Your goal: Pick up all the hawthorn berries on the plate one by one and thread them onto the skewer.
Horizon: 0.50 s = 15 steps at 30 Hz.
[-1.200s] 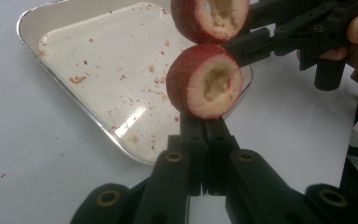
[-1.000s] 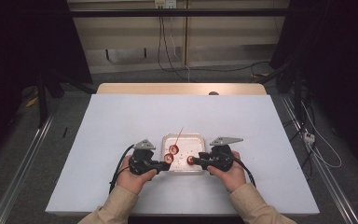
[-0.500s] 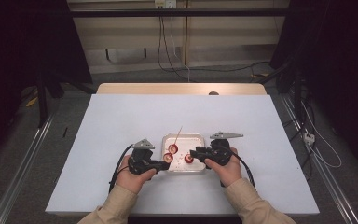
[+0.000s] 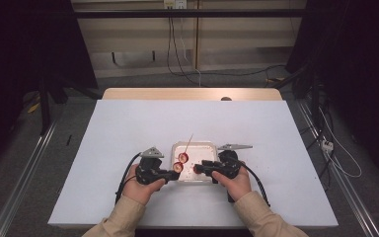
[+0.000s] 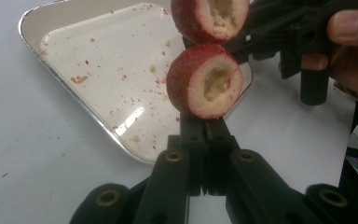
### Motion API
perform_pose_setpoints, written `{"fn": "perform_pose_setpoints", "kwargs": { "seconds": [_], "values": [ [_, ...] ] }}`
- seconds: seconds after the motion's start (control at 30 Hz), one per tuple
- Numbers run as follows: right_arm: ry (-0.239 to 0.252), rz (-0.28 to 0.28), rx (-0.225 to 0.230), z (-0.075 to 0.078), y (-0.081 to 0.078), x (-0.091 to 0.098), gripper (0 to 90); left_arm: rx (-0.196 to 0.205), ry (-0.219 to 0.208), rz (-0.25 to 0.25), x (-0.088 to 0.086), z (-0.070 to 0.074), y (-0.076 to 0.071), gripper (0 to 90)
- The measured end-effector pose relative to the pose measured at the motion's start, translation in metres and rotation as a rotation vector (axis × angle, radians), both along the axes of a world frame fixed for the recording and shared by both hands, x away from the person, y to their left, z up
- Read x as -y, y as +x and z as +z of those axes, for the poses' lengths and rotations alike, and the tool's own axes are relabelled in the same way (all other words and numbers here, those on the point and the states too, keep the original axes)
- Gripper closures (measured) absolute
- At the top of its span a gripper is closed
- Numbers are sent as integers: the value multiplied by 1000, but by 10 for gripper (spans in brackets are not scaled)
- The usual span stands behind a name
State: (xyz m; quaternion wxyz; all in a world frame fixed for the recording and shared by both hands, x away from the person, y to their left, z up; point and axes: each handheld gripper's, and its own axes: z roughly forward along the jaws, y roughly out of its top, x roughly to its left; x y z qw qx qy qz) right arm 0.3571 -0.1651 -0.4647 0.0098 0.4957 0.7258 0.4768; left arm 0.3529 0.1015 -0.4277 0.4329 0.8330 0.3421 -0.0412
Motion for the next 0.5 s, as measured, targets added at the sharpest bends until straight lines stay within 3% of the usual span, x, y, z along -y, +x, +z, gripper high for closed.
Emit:
{"fn": "perform_pose_setpoints", "kwargs": {
  "seconds": [0.07,0.13,0.2,0.37,0.43,0.5],
  "values": [
    [12,-13,16,3,0,1,593,-2,1,-7,0,0,0,889],
    [-7,-25,18,3,0,2,609,-2,0,-9,0,0,0,889],
    [-22,-15,14,1,-1,0,598,-3,1,-8,0,0,0,889],
    [-5,12,7,-2,-3,-7,593,-2,2,-2,0,0,0,889],
    [-18,20,13,-3,-5,-10,649,-4,2,-8,0,0,1,889],
    [2,33,5,-4,-5,-12,702,-2,-1,-5,-1,0,1,889]
  ]
}}
